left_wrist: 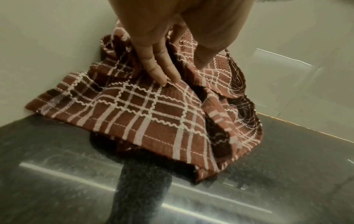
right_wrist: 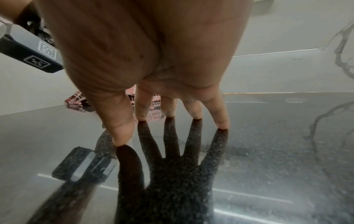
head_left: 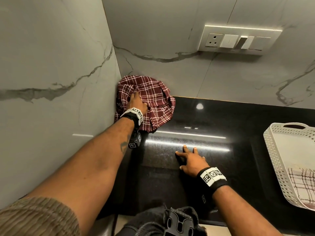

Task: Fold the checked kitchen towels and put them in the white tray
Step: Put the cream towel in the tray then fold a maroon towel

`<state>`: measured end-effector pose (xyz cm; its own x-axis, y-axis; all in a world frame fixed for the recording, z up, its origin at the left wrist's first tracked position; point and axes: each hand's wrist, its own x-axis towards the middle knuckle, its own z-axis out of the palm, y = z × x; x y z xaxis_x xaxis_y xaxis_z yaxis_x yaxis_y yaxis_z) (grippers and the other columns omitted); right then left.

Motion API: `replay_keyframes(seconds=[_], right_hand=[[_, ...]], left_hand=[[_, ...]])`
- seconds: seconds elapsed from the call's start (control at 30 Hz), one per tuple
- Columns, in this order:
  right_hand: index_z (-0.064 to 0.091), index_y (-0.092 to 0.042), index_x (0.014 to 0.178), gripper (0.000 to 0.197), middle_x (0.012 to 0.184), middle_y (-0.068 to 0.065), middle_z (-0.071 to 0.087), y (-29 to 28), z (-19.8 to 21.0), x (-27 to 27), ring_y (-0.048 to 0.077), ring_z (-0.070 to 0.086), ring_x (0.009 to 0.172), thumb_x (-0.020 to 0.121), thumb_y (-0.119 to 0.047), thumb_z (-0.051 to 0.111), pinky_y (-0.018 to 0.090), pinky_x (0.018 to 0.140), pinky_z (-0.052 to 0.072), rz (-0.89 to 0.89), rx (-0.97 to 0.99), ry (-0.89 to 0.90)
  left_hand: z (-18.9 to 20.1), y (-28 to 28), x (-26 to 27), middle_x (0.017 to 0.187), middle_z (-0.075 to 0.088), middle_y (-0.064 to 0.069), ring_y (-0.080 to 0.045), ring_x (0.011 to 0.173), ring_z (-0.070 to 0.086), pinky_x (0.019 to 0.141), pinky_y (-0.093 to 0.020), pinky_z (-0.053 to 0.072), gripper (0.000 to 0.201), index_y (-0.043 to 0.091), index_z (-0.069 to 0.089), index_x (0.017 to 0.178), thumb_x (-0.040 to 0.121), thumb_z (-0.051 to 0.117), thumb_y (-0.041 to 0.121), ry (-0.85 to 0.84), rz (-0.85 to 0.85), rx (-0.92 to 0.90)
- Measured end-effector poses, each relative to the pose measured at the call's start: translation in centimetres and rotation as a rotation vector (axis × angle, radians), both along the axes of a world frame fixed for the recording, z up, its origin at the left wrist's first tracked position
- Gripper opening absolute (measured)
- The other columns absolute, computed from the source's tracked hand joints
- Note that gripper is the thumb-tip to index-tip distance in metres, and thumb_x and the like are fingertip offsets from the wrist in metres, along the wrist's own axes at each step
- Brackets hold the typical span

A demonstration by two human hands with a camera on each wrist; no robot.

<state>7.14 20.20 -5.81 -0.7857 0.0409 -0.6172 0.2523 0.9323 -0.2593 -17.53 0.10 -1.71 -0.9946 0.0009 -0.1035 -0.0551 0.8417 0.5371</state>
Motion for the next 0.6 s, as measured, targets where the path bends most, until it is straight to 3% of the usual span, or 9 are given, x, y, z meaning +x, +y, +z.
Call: replay_keyframes(seconds=[0.1,0.2,0.23,0.3,0.4,0.47,0.53,0.6], right_hand=[[0.032,-0.049,0.148,0.071,0.166,-0.011,0.003,0.0,0.0,0.2,0.034,-0.004,0.152,0.089,-0.03,0.067,0.072,0.114,0.012,-0.002,-0.014,0.012],[0.03,-0.049,0.149,0.073,0.166,-0.011,0.002,0.1,0.1,0.3,0.034,-0.003,0.152,0.088,-0.036,0.068,0.071,0.114,0.013,0.002,-0.022,0.015],[0.029,-0.048,0.15,0.074,0.166,-0.011,0.003,0.1,0.2,0.5,0.033,-0.003,0.152,0.087,-0.04,0.068,0.07,0.114,0.014,0.006,-0.023,0.026],[0.027,-0.044,0.152,0.077,0.166,-0.009,0.007,0.3,0.3,0.7,0.032,0.001,0.152,0.086,-0.049,0.066,0.069,0.113,0.016,0.019,-0.02,0.057],[0.006,-0.04,0.154,0.093,0.154,0.004,0.038,0.9,0.0,1.8,0.031,0.034,0.143,0.083,-0.054,0.064,0.061,0.113,0.028,-0.124,-0.152,0.199],[-0.006,-0.039,0.152,0.102,0.148,0.008,0.047,1.3,0.0,2.7,0.031,0.054,0.127,0.081,-0.045,0.067,0.052,0.107,0.041,-0.333,-0.338,0.362],[-0.006,-0.028,0.155,0.106,0.157,0.008,0.032,1.7,0.3,3.6,0.027,0.054,0.124,0.082,-0.028,0.071,0.043,0.106,0.043,-0.394,-0.363,0.473],[0.025,-0.017,0.153,0.083,0.151,0.005,0.038,2.0,0.4,4.3,0.019,0.048,0.126,0.082,-0.01,0.068,0.034,0.108,0.039,-0.277,-0.333,0.593]], left_hand=[[0.0,0.2,1.6,0.16,0.027,-0.01,-0.032,0.136,0.046,0.11,-0.043,0.042,0.071,0.015,0.025,0.155,0.094,0.06,0.019,0.114,-0.071,0.085],[0.7,1.3,6.1,0.149,0.041,-0.004,-0.021,0.114,0.06,0.096,-0.038,0.055,0.062,0.021,0.034,0.151,0.094,0.059,0.02,0.292,-0.296,0.149],[0.8,1.8,8.3,0.144,0.046,-0.002,-0.017,0.11,0.06,0.096,-0.034,0.055,0.059,0.021,0.038,0.149,0.094,0.058,0.018,0.344,-0.404,0.165],[0.7,2.6,13.2,0.142,0.051,-0.005,-0.019,0.118,0.057,0.106,-0.027,0.045,0.057,0.017,0.044,0.147,0.092,0.061,0.017,0.41,-0.603,0.179],[-1.4,3.2,19.6,0.137,0.057,-0.011,-0.023,0.123,0.055,0.11,-0.024,0.038,0.054,0.009,0.052,0.141,0.089,0.064,0.013,0.396,-0.851,0.21],[-3.0,3.0,22.4,0.133,0.059,-0.011,-0.022,0.121,0.057,0.109,-0.026,0.041,0.05,0.008,0.055,0.139,0.089,0.062,0.012,0.341,-0.946,0.219],[-3.8,2.7,24.2,0.133,0.059,-0.008,-0.02,0.118,0.058,0.104,-0.029,0.046,0.048,0.01,0.056,0.138,0.09,0.061,0.014,0.314,-0.985,0.222],[-3.9,2.5,24.9,0.131,0.06,-0.007,-0.02,0.114,0.06,0.1,-0.031,0.05,0.046,0.011,0.058,0.136,0.091,0.06,0.014,0.329,-1.008,0.218]])
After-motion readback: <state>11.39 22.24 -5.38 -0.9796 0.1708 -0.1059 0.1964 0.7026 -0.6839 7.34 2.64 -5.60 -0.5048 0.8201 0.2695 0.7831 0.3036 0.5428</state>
